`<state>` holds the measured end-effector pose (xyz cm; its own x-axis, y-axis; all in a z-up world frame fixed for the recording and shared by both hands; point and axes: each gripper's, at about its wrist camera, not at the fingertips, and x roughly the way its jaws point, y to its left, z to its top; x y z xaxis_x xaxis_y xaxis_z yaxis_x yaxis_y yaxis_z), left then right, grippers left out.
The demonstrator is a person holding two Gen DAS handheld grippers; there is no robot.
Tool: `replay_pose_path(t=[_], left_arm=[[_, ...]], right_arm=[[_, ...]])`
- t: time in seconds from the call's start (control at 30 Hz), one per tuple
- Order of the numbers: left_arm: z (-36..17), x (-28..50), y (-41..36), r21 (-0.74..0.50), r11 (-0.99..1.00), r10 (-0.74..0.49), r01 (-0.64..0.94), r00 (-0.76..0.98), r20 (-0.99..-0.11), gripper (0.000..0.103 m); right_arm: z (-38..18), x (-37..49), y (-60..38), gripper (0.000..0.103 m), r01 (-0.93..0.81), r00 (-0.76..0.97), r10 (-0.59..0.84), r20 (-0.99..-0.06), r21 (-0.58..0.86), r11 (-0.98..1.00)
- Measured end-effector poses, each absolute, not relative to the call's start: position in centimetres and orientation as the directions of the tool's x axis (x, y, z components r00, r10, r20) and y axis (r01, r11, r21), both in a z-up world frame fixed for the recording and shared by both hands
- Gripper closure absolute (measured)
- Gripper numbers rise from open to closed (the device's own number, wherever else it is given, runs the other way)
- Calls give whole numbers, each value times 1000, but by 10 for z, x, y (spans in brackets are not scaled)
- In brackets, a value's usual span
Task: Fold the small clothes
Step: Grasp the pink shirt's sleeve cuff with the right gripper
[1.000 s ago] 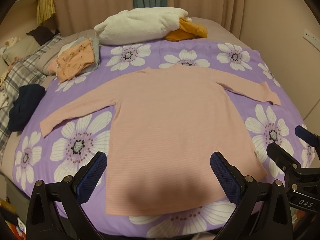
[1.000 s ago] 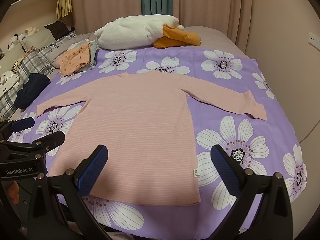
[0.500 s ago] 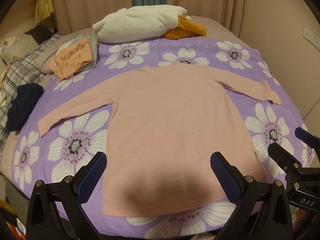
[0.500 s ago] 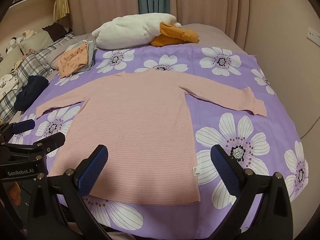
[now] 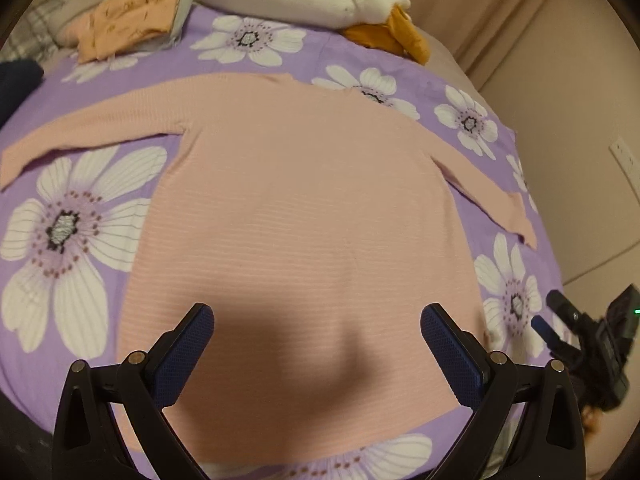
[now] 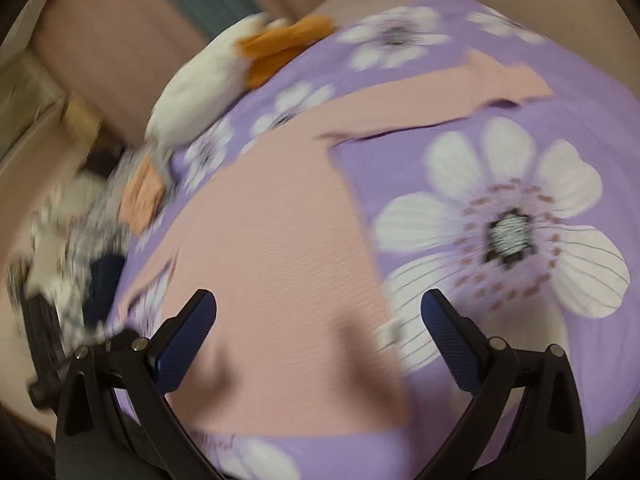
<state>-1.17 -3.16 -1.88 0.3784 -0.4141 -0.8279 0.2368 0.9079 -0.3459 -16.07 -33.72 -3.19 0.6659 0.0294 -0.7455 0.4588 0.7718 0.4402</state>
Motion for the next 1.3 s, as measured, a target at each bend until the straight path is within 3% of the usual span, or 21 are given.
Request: replay_pose_path(t=[0.23,0.53,0.8,0.97,1.3], left_arm=[[-22,20,-42,-398,885,-462,240,366,-808,1],[-28,56,-69,-393,878,-470,273,333,-817,1],[-35,73,-90,-371,885,-450,283,312,-837,1],[-38,80,-94,-361,890,-438,278,307,-845,1],[-38,92,-72,-343,916,-398,210,350,-848,1]], right_arm=[[-50,-166,-436,2,579,759,-103,-643,594,558],[-67,-140,-533,19,592,800,-174,-573,712,376],[-73,-112,-596,46,543,839,-230,-492,781,308],[-75,-108,-610,93,592,805,-277,-525,748,301],[-23,-123,-615,96,648,762,-366,-534,647,403]])
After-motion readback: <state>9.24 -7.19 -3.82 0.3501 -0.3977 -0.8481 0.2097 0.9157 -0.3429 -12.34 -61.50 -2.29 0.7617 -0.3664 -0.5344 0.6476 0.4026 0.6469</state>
